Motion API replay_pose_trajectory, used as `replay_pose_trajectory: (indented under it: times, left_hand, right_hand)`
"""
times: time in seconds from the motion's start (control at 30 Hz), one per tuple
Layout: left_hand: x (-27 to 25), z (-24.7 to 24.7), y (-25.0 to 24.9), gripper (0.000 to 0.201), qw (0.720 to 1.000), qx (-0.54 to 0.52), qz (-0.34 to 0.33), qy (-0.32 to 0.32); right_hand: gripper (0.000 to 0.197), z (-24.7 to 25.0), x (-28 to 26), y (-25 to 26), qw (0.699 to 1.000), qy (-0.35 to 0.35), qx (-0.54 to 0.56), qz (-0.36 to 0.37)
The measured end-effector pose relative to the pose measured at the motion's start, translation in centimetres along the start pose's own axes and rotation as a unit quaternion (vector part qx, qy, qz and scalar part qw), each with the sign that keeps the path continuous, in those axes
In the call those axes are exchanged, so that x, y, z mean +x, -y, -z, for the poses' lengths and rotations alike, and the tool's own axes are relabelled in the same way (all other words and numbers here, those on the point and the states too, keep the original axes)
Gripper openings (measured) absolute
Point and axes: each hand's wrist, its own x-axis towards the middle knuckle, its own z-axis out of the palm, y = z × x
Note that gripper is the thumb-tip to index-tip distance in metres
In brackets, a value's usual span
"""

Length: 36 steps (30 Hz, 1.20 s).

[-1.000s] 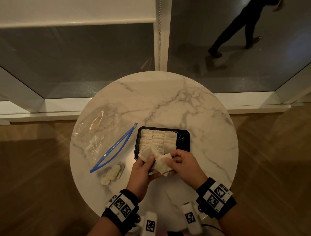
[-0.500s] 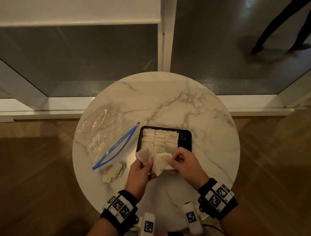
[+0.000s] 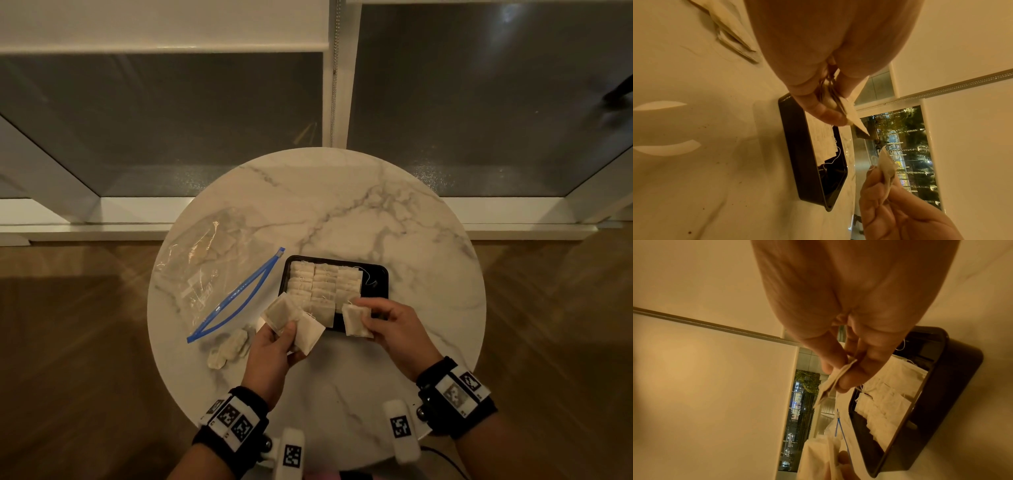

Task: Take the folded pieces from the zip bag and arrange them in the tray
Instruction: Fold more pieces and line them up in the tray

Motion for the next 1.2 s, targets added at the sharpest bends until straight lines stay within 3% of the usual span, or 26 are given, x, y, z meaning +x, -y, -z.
replay_pose_trajectory:
  times: [0.1, 0.2, 0.37, 0.53, 0.67, 0.73, 0.8, 0.93, 1.07, 1.2]
  left_hand:
    - [-0.1, 0.0, 0.0, 0.024, 1.0, 0.001, 0.002, -0.003]
    - [-0.3, 0.0, -0.2, 0.025, 1.0, 0.001, -0.003, -0.004]
    - [-0.6, 0.2, -0.3, 0.023, 1.0, 0.001, -0.004, -0.009]
    - [-0.8, 0.5, -0.5, 0.023, 1.0, -0.005, -0.006, -0.011]
    - [-0.8, 0.5, -0.8, 0.022, 1.0, -0.006, -0.01, -0.011]
    - [-0.7, 0.6, -0.8, 0.022, 1.0, -0.006, -0.009, -0.013]
    - [-0.6, 0.6, -0.8, 0.023, 1.0, -0.007, -0.007, -0.011]
    - [-0.4, 0.5, -0.8, 0.021, 1.0, -0.006, -0.009, -0.014]
    - [-0.1, 0.5, -0.7, 0.021, 1.0, -0.004, -0.007, -0.017]
    - [0.3, 0.7, -0.7, 0.022, 1.0, -0.003, -0.004, -0.016]
  right_hand:
    - [0.028, -0.1, 0.0, 0.0, 1.0, -0.012, 0.007, -0.016]
    - [0.013, -0.1, 0.1, -0.3, 0.999, -0.034, -0.028, 0.013]
    - [0.015, -0.3, 0.8, -1.7, 0.992, -0.055, -0.109, 0.018]
    - [0.012, 0.2, 1.1, -1.6, 0.965, -0.04, -0.256, 0.039]
    - [0.01, 0.2, 1.1, -0.2, 0.977, -0.016, -0.21, 0.029]
    - [0.008, 0.4, 1.5, 0.1, 0.981, -0.053, -0.179, 0.045]
    - [0.006, 0.8, 2.1, 0.3, 0.968, -0.096, -0.218, 0.083]
    - [0.007, 0.7, 2.1, 1.4, 0.973, -0.02, -0.219, 0.069]
    - [0.008, 1.3, 3.1, 1.5, 0.951, -0.099, -0.27, 0.114]
    - [0.006, 1.3, 4.1, 1.2, 0.942, -0.068, -0.316, 0.089]
